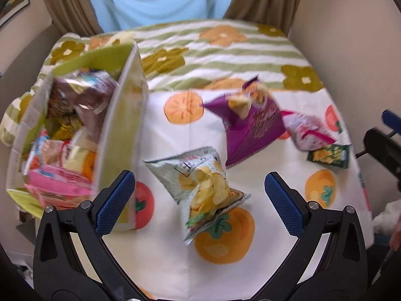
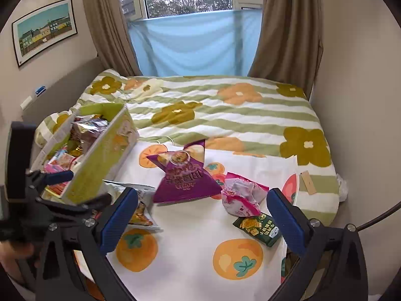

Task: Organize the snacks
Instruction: 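Move both tools back to the remaining bags on the sheet, then grasp the green-white chip bag with left tool while right tool grasps the purple bag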

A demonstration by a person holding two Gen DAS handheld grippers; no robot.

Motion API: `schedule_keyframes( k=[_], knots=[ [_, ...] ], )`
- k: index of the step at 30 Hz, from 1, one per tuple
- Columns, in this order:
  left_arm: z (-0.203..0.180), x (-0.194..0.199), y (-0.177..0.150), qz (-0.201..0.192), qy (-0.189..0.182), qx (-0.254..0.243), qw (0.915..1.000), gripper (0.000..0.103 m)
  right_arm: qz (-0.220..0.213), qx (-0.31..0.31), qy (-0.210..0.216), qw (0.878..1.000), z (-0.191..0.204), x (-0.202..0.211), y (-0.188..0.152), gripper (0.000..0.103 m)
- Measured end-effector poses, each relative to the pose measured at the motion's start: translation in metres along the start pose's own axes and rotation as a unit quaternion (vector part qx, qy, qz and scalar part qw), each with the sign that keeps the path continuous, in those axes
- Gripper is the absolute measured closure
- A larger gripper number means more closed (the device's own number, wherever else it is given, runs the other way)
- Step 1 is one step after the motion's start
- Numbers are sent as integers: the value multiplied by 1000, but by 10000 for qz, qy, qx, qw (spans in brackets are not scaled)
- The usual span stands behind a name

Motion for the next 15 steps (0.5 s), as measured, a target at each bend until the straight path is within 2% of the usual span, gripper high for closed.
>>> schedule_keyframes(
  k=[8,15],
  knots=[
    [1,-61,-15,437,187,128,9988,1,293,-71,223,9993,2,-50,-8,1],
    [9,-90,-23,846,99,356,9957,1,429,-88,395,9983,6,-81,-3,1]
  ],
)
Point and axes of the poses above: each gripper's, at about its wrist camera, not at the fingertips, and x roughly against the way its jaws point, z to its left, y to its top, the point moved 6 cm from there along -x, roughly the way its jaws point, and after that the axes turned 9 degrees about x, right-handed, at the moved point
